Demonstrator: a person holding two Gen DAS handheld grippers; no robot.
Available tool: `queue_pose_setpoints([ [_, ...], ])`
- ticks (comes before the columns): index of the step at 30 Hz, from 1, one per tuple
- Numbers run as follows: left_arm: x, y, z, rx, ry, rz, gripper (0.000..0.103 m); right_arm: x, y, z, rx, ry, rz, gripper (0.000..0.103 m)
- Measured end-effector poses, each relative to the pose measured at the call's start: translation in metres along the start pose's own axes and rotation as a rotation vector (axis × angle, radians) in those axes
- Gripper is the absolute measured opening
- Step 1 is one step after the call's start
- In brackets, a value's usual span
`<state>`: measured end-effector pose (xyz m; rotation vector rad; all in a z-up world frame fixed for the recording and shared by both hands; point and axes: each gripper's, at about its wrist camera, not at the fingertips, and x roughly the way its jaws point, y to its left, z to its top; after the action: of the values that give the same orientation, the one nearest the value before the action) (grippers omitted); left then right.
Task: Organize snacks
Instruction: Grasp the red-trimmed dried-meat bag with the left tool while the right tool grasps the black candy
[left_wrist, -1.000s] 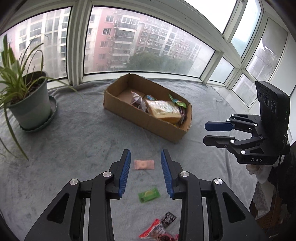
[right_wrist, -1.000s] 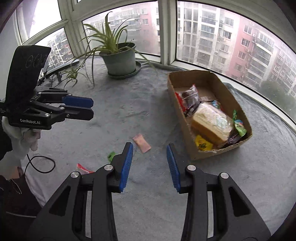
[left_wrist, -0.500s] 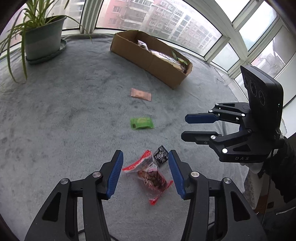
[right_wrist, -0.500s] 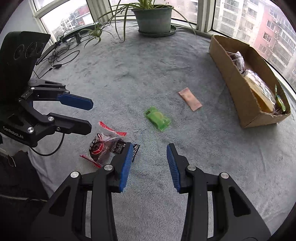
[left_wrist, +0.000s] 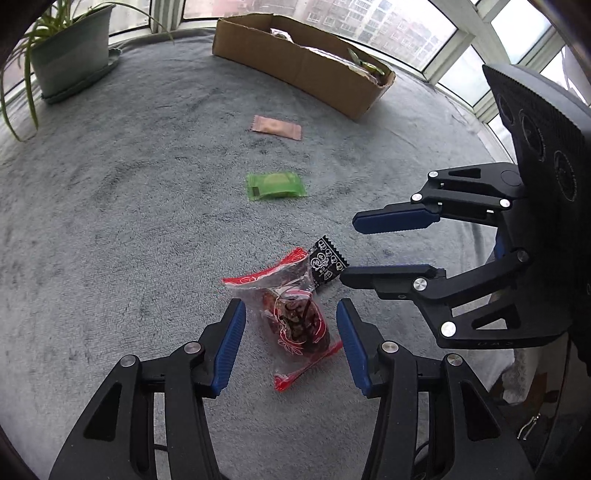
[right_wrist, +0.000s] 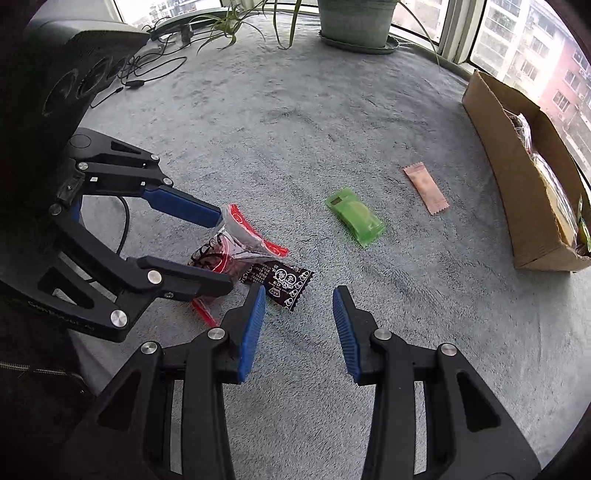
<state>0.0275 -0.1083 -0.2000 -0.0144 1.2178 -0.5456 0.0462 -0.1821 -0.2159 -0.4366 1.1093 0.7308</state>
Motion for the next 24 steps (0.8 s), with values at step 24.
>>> queue_pose_setpoints([
  [24, -0.008, 0.028, -0.008, -0.065, -0.02, -0.025, 0.034, 0.033, 0.027, 0.014, -0.273, 0.097, 0.058, 0.04],
])
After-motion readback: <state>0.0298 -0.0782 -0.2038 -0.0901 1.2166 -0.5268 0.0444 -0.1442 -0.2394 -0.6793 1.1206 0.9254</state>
